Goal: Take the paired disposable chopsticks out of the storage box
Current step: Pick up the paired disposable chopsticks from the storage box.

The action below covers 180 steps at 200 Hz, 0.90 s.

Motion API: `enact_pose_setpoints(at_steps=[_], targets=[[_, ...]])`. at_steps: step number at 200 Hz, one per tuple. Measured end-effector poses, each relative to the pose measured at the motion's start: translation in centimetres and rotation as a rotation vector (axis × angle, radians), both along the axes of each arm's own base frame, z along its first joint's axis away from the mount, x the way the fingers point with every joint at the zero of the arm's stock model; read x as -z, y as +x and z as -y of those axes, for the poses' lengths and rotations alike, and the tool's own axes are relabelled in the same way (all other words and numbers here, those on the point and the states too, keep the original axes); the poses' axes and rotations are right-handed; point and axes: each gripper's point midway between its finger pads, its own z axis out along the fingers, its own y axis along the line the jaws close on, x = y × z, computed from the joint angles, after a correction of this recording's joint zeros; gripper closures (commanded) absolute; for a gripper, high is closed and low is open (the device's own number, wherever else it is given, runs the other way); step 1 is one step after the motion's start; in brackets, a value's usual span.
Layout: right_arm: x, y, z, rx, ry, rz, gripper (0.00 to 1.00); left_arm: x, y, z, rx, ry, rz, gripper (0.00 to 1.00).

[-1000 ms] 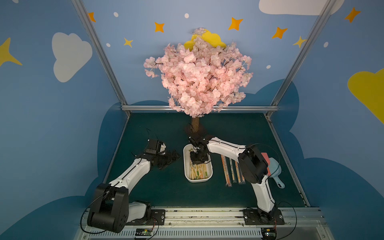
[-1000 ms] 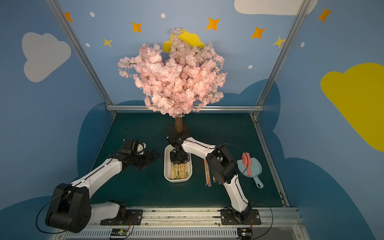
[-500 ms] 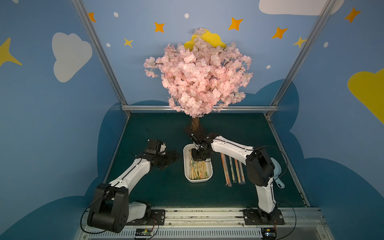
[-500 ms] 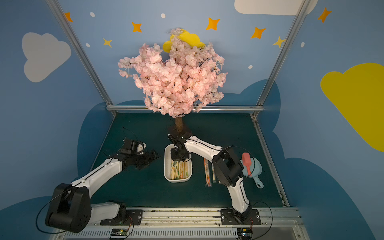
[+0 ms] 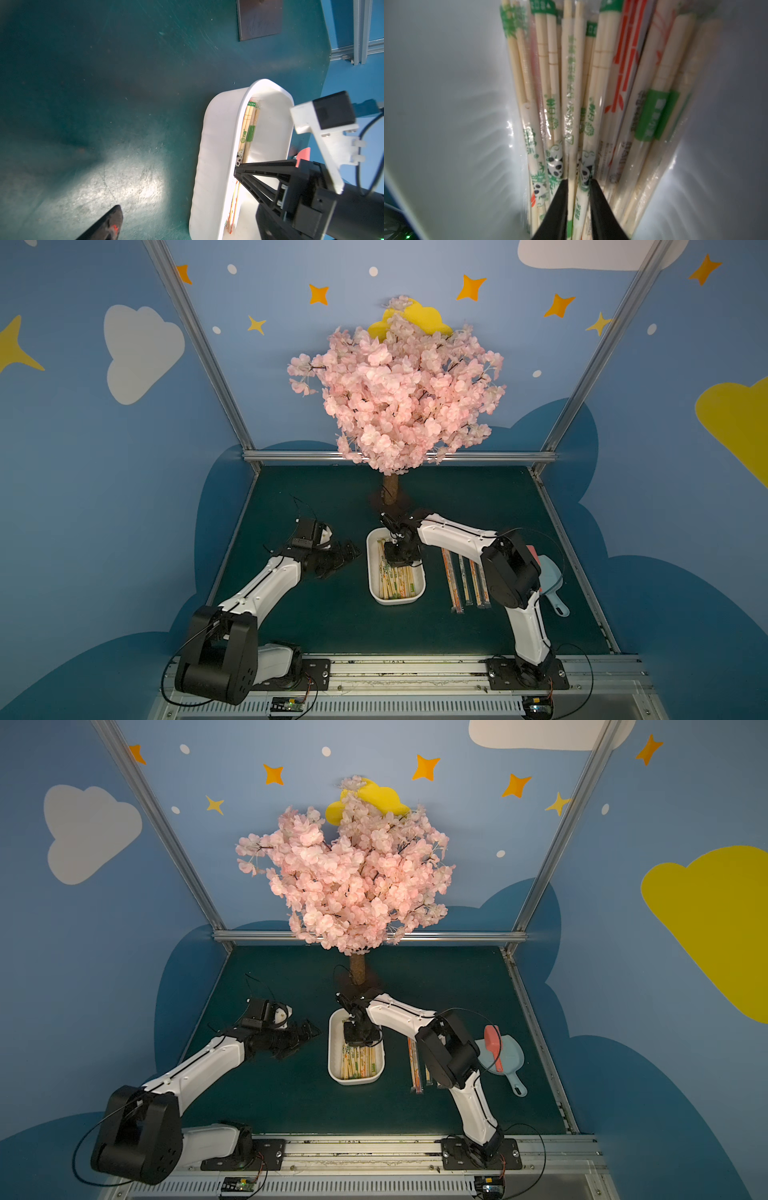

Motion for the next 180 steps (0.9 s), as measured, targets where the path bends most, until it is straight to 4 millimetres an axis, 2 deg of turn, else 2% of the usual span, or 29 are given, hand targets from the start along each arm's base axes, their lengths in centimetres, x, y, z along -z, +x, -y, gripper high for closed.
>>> enact_pose_setpoints(at_steps=[36,67,98,132,155,180], targets=[[0.2,-0.1,0.0,-0.001,-0.004,-0.005,0.81,0.0,0.0,0.0,0.000,0.000,0.000,0.00],[0.4,-0.1,0.0,-0.003,-0.006,-0.009,0.92,0.0,0.0,0.0,0.000,0.000,0.000,0.00],[0.4,-0.1,0.1,-0.008,-0.006,-0.010,1.00,0.0,0.0,0.0,0.000,0.000,0.000,0.00],[0.4,-0.5,0.5,-0.007,-0.009,-0.014,1.00,0.0,0.0,0.0,0.000,0.000,0.000,0.00],[-1.2,-0.7,0.9,-0.001,0.009,0.002,1.00,0.0,0.0,0.0,0.000,0.000,0.000,0.00],[-4.1,-0.5,1.1,0.014,0.059,0.044,1.00,0.0,0.0,0.0,0.000,0.000,-0.002,0.00]])
